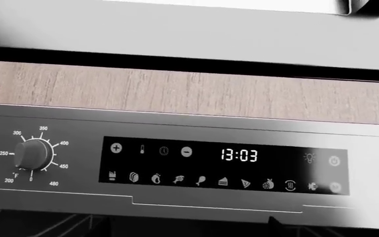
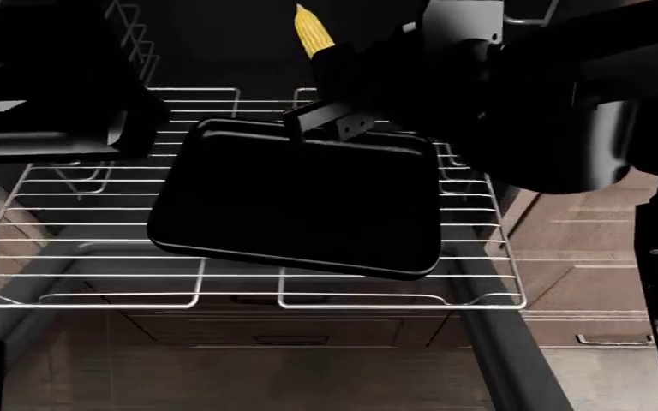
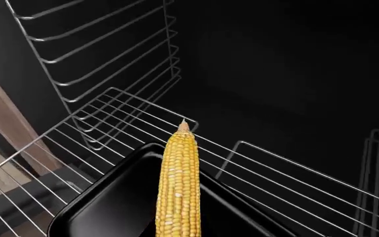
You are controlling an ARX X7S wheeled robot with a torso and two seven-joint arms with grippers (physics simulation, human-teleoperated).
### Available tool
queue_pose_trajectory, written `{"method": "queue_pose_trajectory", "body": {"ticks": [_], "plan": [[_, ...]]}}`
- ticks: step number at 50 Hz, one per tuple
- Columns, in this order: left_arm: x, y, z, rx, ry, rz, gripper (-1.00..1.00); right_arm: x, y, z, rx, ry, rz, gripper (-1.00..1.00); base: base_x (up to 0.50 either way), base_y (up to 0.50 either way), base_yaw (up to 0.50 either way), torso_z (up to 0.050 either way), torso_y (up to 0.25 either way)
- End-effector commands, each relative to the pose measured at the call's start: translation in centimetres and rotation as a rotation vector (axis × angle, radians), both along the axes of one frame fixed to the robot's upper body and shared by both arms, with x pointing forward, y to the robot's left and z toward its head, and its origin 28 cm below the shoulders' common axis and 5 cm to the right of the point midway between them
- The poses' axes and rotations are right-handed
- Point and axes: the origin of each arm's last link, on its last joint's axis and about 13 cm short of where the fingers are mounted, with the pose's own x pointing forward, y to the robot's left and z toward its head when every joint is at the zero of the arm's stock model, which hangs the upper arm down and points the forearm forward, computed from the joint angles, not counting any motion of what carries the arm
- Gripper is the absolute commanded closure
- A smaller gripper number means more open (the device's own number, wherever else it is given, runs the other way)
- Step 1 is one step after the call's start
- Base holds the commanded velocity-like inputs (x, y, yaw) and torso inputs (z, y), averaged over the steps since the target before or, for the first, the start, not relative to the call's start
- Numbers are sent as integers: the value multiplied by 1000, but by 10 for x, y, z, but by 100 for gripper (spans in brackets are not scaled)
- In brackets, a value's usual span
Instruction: Pick the corn from the oven and place it on the plate on the counter.
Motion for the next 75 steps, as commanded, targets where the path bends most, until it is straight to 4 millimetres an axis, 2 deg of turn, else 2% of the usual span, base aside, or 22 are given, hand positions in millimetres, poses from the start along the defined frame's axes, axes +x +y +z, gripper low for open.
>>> {"method": "queue_pose_trajectory", "body": {"ticks": [1, 12, 24, 28, 75], "plan": [[1, 1, 3, 7, -16, 15, -100, -17, -8, 15, 22, -65, -22, 100, 0, 0, 0, 0, 0], [0, 2, 4, 11, -23, 16, -100, -31, -17, 26, 20, -116, -52, 100, 0, 0, 0, 0, 0], [-3, 2, 5, -2, -57, -17, -100, -34, -20, 19, 22, -113, -67, 100, 0, 0, 0, 0, 0], [-1, 3, 3, -56, -4, -58, -100, -34, -20, 18, 24, -111, -68, 100, 0, 0, 0, 0, 0], [-1, 0, 2, -67, 17, -79, -100, -29, -20, 15, 36, -111, -69, 100, 1, 0, 0, 0, 250]]}}
